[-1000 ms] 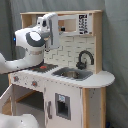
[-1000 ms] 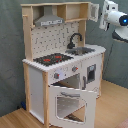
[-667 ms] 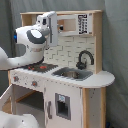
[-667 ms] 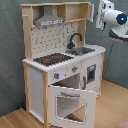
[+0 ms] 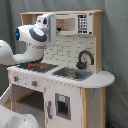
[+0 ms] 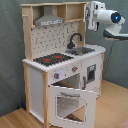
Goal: Play with the kitchen
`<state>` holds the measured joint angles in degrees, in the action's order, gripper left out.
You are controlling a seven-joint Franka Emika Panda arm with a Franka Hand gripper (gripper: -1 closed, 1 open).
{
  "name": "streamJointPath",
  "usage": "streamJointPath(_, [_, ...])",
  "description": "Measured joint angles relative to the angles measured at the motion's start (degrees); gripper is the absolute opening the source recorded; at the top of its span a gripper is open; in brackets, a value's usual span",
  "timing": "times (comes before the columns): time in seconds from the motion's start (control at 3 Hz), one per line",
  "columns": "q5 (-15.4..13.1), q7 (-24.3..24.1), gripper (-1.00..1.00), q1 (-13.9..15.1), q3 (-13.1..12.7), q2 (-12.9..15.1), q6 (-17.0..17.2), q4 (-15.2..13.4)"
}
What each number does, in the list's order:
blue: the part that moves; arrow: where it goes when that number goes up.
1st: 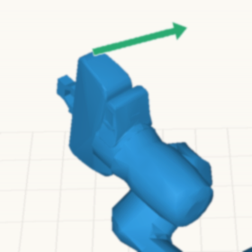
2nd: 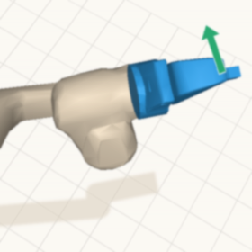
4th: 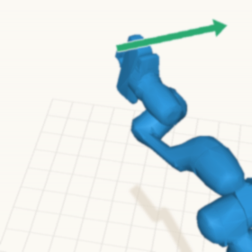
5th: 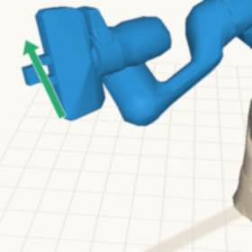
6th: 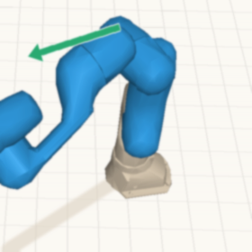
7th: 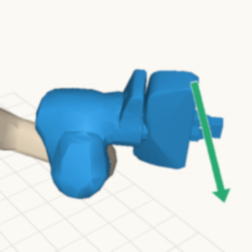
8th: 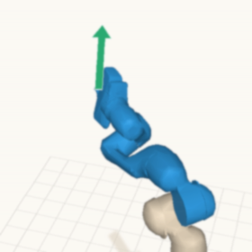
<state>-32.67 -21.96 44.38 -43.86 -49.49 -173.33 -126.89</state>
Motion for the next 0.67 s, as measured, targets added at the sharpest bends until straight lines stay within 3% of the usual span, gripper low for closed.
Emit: streamJointPath(0.67, [0.0,2.1,-1.0,4.2,-5.6,6.9,0.0,6.9])
